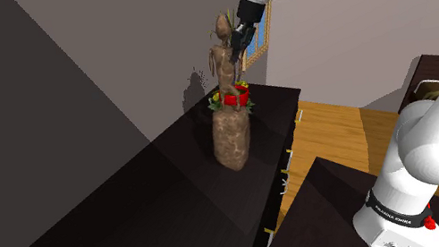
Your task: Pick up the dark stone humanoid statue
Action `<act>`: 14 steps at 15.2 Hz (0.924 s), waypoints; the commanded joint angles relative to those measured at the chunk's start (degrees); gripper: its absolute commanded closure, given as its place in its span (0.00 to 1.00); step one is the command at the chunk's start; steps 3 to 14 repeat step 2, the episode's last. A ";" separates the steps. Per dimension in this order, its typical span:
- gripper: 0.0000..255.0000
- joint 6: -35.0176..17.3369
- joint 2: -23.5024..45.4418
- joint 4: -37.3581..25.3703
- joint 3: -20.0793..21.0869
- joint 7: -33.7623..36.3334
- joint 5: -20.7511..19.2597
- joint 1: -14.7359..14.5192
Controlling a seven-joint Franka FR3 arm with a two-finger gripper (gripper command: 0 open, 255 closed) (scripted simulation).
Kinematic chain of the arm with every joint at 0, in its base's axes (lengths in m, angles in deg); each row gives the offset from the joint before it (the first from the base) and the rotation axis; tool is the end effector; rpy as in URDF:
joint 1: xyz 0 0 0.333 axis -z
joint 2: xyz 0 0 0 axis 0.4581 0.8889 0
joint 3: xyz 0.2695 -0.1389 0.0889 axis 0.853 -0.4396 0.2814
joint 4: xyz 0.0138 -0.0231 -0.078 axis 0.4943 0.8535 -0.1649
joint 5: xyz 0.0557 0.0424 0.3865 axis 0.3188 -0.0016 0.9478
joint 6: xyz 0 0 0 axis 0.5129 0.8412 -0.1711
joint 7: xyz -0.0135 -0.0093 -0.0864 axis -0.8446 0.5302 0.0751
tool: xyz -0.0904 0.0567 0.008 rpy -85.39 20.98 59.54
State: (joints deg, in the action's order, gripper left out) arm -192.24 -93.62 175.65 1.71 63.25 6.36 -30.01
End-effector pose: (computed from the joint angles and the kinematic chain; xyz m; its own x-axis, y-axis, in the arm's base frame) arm 0.4733 -0.0488 0.6030 0.9483 0.1386 0.2854 0.1622 -0.9849 -0.0605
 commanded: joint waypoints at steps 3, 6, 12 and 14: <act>1.00 0.98 -0.12 -1.19 0.13 0.28 -0.03 -0.05; 1.00 0.98 -0.12 -1.19 0.13 0.28 -0.03 -0.05; 1.00 0.98 -0.12 -1.19 0.13 0.28 -0.03 -0.05; 1.00 0.98 -0.12 -1.19 0.13 0.28 -0.03 -0.05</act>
